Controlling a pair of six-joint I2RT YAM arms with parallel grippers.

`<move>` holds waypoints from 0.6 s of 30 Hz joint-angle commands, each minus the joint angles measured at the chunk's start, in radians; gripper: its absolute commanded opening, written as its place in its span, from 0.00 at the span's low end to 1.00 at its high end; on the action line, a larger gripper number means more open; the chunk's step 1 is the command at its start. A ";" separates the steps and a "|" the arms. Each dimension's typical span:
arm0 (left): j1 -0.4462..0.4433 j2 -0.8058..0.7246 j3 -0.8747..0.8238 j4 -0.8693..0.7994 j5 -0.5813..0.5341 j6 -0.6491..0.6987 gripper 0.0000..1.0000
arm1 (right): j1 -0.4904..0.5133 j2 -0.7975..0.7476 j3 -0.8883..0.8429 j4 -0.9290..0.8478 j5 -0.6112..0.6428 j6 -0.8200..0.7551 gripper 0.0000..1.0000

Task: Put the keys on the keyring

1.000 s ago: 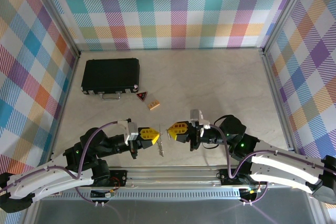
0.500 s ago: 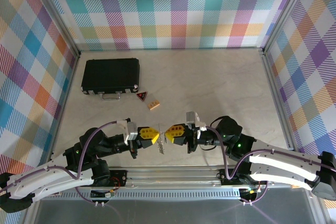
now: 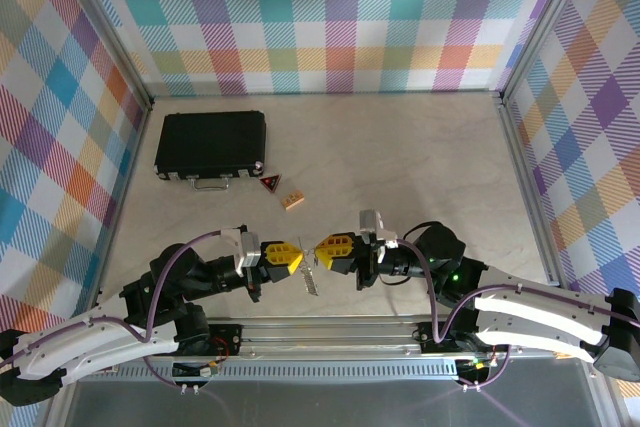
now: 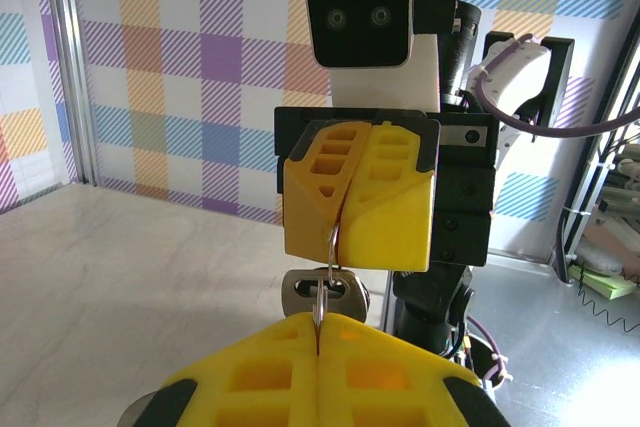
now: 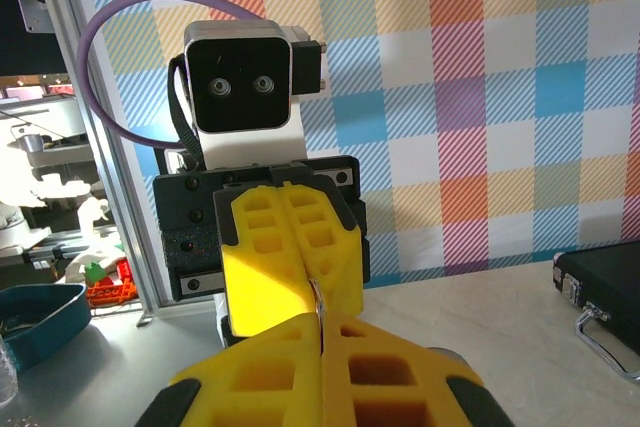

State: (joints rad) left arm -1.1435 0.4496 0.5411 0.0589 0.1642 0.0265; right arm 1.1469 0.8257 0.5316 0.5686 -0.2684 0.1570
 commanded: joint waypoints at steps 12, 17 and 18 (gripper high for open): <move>-0.007 -0.019 0.003 0.064 -0.004 0.002 0.00 | 0.007 0.017 -0.009 0.090 0.008 0.016 0.00; -0.007 -0.021 0.003 0.062 -0.003 0.001 0.00 | 0.007 0.027 -0.008 0.092 0.007 0.015 0.00; -0.007 -0.021 0.003 0.061 -0.003 0.003 0.00 | 0.007 0.028 -0.007 0.092 0.006 0.013 0.00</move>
State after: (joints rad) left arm -1.1435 0.4427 0.5411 0.0589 0.1642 0.0265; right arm 1.1469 0.8505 0.5308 0.6079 -0.2649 0.1677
